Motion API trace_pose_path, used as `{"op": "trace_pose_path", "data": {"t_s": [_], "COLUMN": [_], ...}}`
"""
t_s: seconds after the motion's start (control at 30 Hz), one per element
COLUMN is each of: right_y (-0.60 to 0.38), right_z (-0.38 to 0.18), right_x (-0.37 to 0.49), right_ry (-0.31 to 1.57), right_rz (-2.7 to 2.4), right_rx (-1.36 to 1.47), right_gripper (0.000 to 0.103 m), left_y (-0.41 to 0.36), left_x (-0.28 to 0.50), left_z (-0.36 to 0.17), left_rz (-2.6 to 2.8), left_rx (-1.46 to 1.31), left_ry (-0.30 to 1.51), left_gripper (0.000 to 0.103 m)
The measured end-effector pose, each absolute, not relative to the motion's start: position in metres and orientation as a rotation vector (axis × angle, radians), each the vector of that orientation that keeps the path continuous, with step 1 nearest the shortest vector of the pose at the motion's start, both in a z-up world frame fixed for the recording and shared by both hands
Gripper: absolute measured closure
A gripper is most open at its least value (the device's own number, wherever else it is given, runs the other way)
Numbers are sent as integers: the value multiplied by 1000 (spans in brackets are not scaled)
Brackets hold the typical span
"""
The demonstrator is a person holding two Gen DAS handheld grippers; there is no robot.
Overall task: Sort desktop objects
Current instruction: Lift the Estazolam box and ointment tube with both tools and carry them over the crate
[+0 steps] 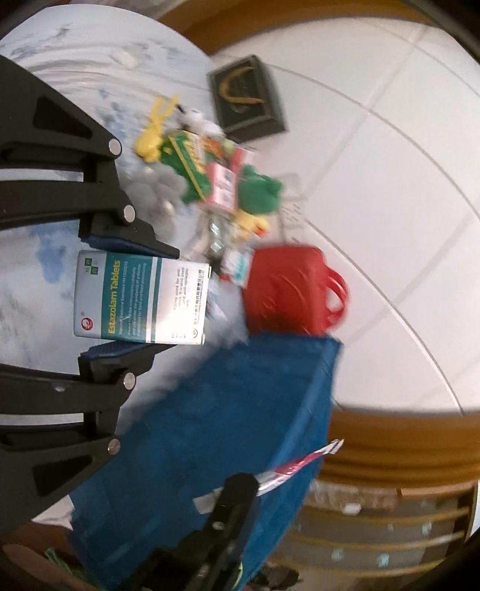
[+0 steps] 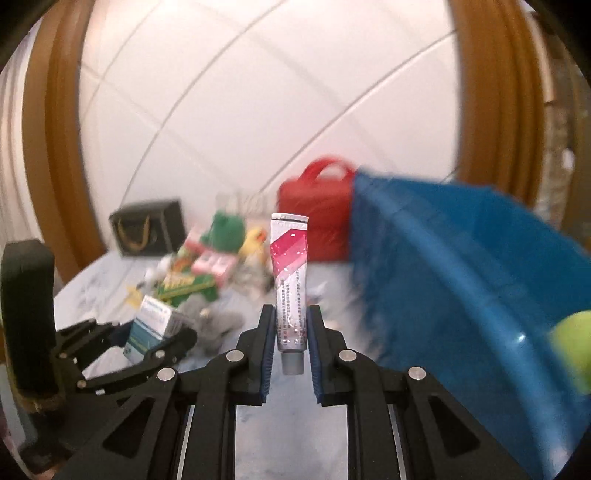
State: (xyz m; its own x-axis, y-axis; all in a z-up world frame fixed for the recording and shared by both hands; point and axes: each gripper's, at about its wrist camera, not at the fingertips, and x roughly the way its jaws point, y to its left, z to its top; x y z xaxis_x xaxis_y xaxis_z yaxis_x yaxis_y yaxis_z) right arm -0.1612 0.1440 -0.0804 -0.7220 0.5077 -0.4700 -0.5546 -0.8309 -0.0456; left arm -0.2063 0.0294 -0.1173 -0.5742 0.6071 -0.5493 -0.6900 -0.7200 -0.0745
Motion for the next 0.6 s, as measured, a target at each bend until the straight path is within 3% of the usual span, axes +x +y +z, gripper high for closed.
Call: {"op": "trace_pose_path", "data": {"t_s": [0.33,0.6], "right_y": [234,354], "right_z": [-30,-39], "right_x": [-11,69], "right_ry": [63,0], "right_rz": [2341,2398], "right_rx": [-431,-525], "right_gripper": [86,86], "left_y": [134,240], "left_x": [-82,6], "left_z": [-38,-16], "left_rz": [2229,2298], "left_rx": [-454,-462], "left_ry": [133,170], "left_gripper": [64,64]}}
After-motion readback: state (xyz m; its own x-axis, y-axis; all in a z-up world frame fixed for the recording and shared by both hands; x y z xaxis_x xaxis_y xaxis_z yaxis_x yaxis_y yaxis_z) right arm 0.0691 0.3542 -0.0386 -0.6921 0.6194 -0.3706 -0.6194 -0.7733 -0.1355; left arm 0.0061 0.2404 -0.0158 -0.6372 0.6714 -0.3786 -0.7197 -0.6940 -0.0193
